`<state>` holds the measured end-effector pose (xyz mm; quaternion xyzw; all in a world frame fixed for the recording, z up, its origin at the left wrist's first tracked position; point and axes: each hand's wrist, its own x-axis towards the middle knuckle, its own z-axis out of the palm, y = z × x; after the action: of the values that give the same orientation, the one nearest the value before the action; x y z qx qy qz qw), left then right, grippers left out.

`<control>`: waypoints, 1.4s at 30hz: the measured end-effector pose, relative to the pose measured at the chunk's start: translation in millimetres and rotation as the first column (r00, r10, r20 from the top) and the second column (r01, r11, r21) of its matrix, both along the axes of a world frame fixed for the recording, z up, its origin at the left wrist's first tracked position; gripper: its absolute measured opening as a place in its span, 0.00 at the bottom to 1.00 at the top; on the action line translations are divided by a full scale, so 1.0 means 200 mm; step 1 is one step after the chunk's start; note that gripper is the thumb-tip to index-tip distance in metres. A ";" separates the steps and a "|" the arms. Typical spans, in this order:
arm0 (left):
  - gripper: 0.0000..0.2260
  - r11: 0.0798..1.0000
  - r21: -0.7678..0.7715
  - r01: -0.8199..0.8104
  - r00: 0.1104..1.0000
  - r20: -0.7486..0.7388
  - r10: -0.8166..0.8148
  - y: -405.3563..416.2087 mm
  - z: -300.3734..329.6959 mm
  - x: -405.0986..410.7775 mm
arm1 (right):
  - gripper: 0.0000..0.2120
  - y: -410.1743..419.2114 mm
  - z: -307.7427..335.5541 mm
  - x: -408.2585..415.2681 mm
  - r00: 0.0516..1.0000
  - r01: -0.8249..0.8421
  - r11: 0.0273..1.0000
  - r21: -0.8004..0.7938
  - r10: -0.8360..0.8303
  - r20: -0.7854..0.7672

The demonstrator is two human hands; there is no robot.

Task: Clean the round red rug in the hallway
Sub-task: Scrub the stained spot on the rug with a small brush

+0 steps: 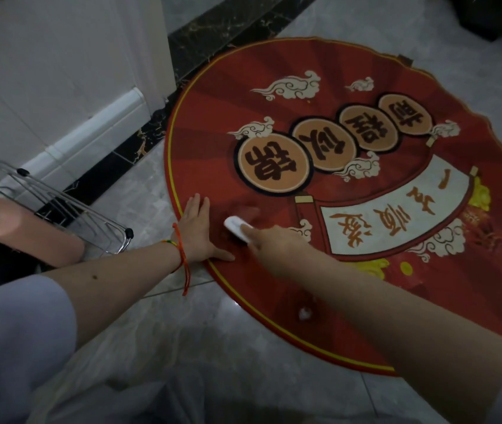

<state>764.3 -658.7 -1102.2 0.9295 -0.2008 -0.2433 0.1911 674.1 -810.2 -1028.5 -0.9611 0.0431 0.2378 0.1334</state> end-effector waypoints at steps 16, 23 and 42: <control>0.64 0.999 0.036 -0.007 1.000 0.011 0.007 -0.03 0.01 -0.01 | 0.21 -0.17 0.04 0.01 0.986 0.162 0.979 -0.121 -0.165 -0.012; 0.64 0.999 0.044 -0.005 1.000 0.003 0.005 -0.04 0.02 -0.01 | 0.21 -0.15 0.03 0.01 0.991 0.133 0.990 -0.046 -0.134 -0.029; 0.63 0.999 0.041 -0.003 1.000 -0.006 0.003 -0.07 0.02 -0.04 | 0.23 -0.11 0.06 -0.01 0.997 0.048 0.996 -0.074 -0.053 -0.061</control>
<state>756.9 -671.8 -1098.4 0.9328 -0.1938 -0.2498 0.1728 672.8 -832.8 -1016.8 -0.9559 0.0801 0.2630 0.1032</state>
